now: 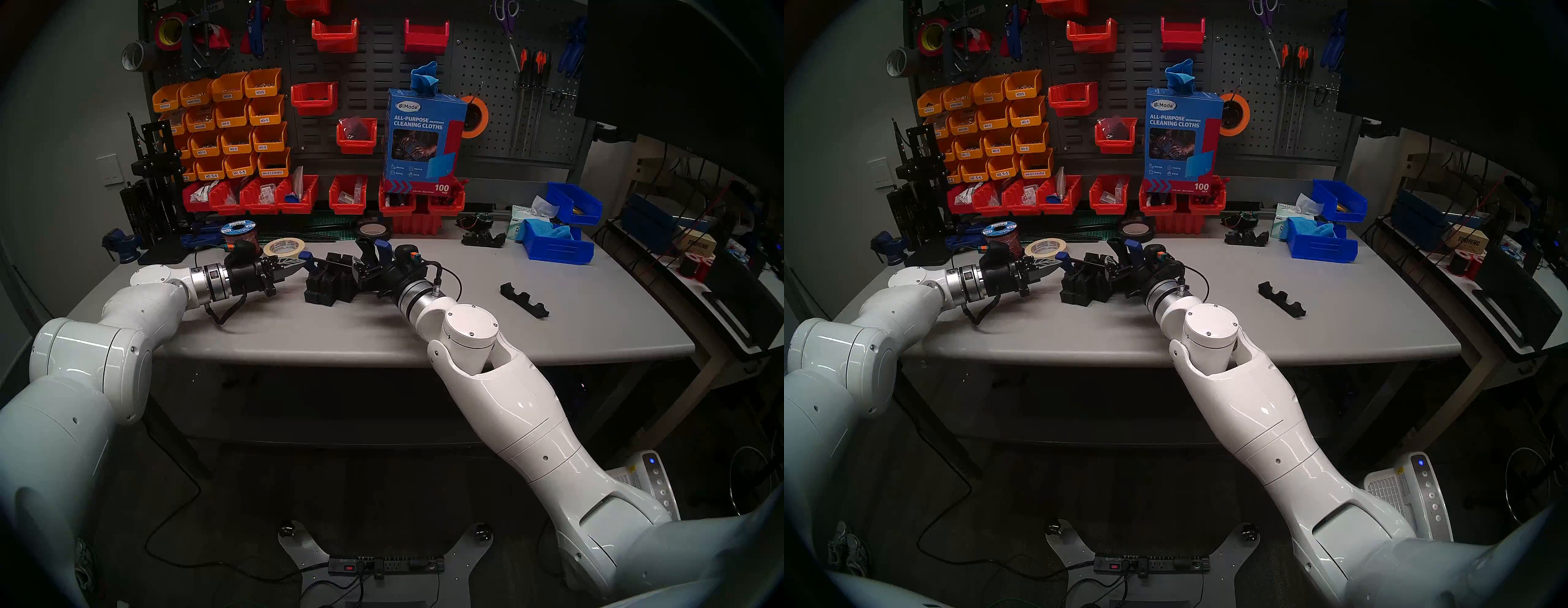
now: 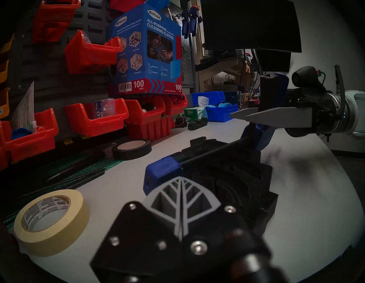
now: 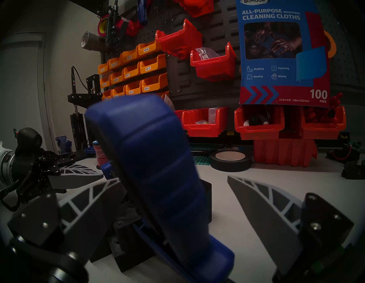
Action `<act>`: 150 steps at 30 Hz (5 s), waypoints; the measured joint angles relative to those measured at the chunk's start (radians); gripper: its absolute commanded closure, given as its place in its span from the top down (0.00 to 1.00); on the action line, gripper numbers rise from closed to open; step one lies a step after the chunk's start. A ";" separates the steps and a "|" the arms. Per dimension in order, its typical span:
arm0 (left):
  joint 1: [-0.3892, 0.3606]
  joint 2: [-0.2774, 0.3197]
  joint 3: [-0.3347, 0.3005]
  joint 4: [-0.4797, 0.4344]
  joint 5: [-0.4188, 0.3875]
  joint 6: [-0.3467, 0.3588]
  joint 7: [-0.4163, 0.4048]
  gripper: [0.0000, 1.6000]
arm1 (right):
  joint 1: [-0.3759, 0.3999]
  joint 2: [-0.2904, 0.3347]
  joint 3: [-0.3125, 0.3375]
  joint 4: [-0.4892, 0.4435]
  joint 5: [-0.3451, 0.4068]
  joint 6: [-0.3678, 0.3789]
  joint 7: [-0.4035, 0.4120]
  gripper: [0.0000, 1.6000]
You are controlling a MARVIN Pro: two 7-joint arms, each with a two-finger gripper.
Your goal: Clamp the two 3D printed pieces together with the clamp
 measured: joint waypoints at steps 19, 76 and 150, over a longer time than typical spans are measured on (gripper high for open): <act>0.000 0.004 -0.002 0.003 0.004 -0.002 0.000 0.00 | -0.004 0.027 0.013 -0.020 -0.009 0.002 -0.007 1.00; 0.000 0.005 -0.009 0.003 0.015 0.000 0.009 0.00 | 0.048 0.051 0.020 -0.133 -0.001 0.022 0.092 1.00; -0.035 0.052 -0.043 -0.009 0.023 0.006 0.002 0.00 | 0.008 0.098 0.134 -0.178 0.011 0.023 0.060 1.00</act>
